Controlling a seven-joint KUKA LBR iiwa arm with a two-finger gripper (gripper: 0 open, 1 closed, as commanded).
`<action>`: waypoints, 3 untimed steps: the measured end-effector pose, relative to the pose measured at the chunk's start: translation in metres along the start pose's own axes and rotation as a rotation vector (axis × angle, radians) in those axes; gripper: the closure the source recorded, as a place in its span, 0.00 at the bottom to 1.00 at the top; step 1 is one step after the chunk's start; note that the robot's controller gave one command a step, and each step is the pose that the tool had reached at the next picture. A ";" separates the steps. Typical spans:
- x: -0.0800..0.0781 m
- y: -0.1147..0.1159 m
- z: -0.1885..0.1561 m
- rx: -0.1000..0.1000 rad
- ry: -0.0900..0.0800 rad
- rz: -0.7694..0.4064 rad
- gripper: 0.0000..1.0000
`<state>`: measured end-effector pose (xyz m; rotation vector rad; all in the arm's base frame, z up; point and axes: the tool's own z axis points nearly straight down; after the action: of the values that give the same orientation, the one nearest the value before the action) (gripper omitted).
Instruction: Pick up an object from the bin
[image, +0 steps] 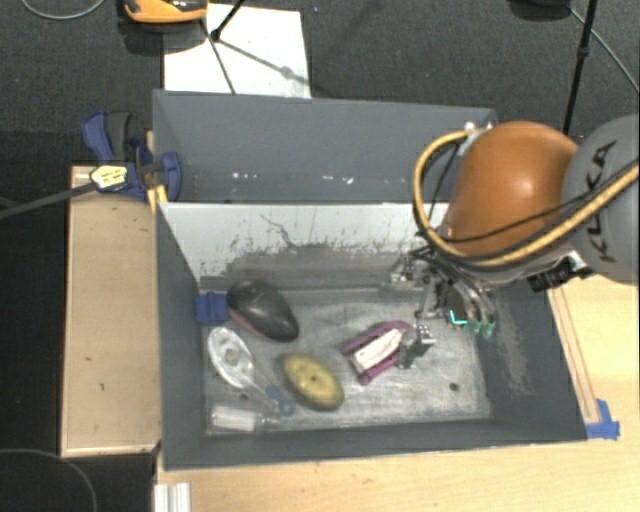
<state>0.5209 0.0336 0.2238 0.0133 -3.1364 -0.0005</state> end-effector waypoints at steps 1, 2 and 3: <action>0.011 -0.017 0.133 -0.001 -0.010 0.025 0.00; 0.016 -0.058 0.152 -0.002 -0.014 0.070 0.00; 0.014 -0.057 0.149 -0.002 -0.022 0.069 1.00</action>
Offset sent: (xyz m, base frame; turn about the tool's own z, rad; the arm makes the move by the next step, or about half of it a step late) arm -0.0141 -0.0189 -0.1495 0.0266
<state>0.5069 -0.0232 0.0748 -0.0959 -3.1567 -0.0030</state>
